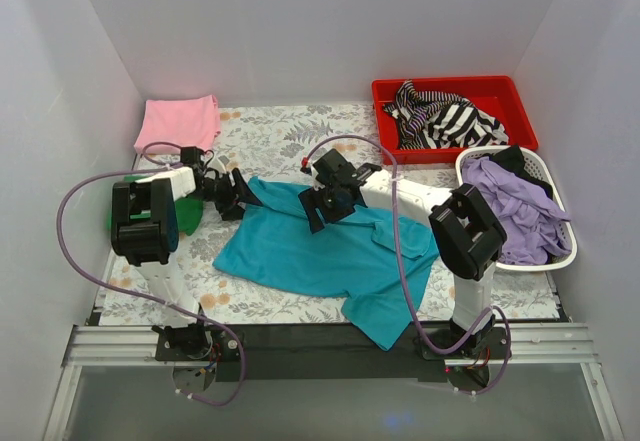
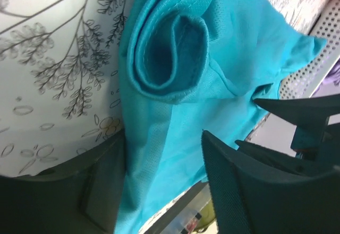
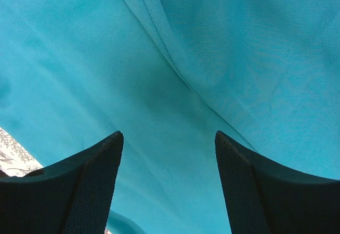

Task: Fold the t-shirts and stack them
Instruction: Fold the tshirt

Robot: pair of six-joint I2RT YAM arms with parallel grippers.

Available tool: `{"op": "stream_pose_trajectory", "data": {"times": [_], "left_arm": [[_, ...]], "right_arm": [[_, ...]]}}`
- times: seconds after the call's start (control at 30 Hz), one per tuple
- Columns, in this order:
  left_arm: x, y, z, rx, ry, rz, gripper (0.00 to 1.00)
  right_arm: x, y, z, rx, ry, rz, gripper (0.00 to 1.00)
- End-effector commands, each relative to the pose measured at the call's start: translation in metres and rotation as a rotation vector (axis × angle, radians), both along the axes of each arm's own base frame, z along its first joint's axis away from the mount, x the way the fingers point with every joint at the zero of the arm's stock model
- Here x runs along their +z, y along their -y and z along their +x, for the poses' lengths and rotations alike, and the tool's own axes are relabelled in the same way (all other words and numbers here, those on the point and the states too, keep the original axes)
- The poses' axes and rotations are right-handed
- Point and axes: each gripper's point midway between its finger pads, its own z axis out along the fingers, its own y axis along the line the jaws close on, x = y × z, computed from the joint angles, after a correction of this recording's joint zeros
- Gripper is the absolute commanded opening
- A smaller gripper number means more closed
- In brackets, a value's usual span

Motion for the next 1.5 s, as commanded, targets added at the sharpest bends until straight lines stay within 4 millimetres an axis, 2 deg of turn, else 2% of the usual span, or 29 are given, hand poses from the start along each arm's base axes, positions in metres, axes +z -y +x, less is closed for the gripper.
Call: {"op": "stream_pose_trajectory", "data": {"times": [0.0,0.1,0.13,0.23,0.37,0.4,0.5,0.53,0.63,0.73,0.83,0.87,1.03,1.1,1.2,1.23,1.27,1.4,1.47], "left_arm": [[-0.016,0.006,-0.009,-0.051,-0.018,-0.044,0.54],[-0.013,0.012,-0.012,-0.068,-0.016,-0.089,0.43],[-0.011,0.013,-0.012,-0.071,-0.011,-0.094,0.30],[-0.005,0.011,-0.005,-0.061,-0.001,-0.082,0.00],[0.003,-0.007,0.008,-0.030,0.019,0.060,0.00],[0.011,-0.021,0.022,-0.004,0.061,0.156,0.00],[0.024,-0.045,0.033,0.051,0.079,0.302,0.00],[0.028,-0.059,0.038,0.085,0.093,0.382,0.00],[0.046,-0.075,0.043,0.130,0.129,0.479,0.00],[0.056,-0.084,0.046,0.148,0.143,0.543,0.00],[0.060,-0.103,0.043,0.191,0.130,0.654,0.00],[0.062,-0.117,0.042,0.223,0.124,0.724,0.00],[0.064,-0.147,0.034,0.302,0.083,0.888,0.00],[0.065,-0.156,0.032,0.327,0.070,0.939,0.04],[0.065,-0.162,0.031,0.339,0.063,0.994,0.39],[0.064,-0.163,0.030,0.335,0.056,1.012,0.76],[0.060,-0.165,0.027,0.332,0.042,1.042,0.89],[0.061,-0.153,0.030,0.316,0.064,0.982,0.90],[0.069,-0.134,0.036,0.289,0.120,0.875,0.90]], "right_arm": [[0.002,-0.009,0.003,-0.003,0.013,0.035,0.75],[-0.014,-0.004,0.005,-0.023,0.004,-0.008,0.74],[-0.018,-0.004,0.004,-0.023,-0.003,-0.015,0.74],[-0.037,-0.003,0.002,-0.040,-0.039,-0.043,0.73],[-0.054,0.003,-0.003,-0.057,-0.077,-0.077,0.73],[-0.057,0.003,-0.004,-0.059,-0.085,-0.078,0.73],[-0.069,0.007,-0.012,-0.064,-0.124,-0.091,0.73],[-0.074,0.008,-0.014,-0.068,-0.135,-0.098,0.73],[-0.084,0.011,-0.020,-0.075,-0.160,-0.110,0.73],[-0.092,0.015,-0.025,-0.079,-0.183,-0.120,0.73],[-0.100,0.020,-0.028,-0.094,-0.198,-0.141,0.73],[-0.103,0.022,-0.030,-0.099,-0.206,-0.147,0.73],[-0.114,0.029,-0.036,-0.116,-0.231,-0.175,0.73],[-0.115,0.029,-0.037,-0.115,-0.230,-0.178,0.73],[-0.115,0.031,-0.037,-0.114,-0.227,-0.182,0.73],[-0.115,0.031,-0.037,-0.115,-0.226,-0.183,0.73],[-0.114,0.031,-0.037,-0.112,-0.224,-0.182,0.73],[-0.113,0.033,-0.036,-0.115,-0.217,-0.188,0.74],[-0.115,0.039,-0.038,-0.124,-0.212,-0.210,0.74]]}}
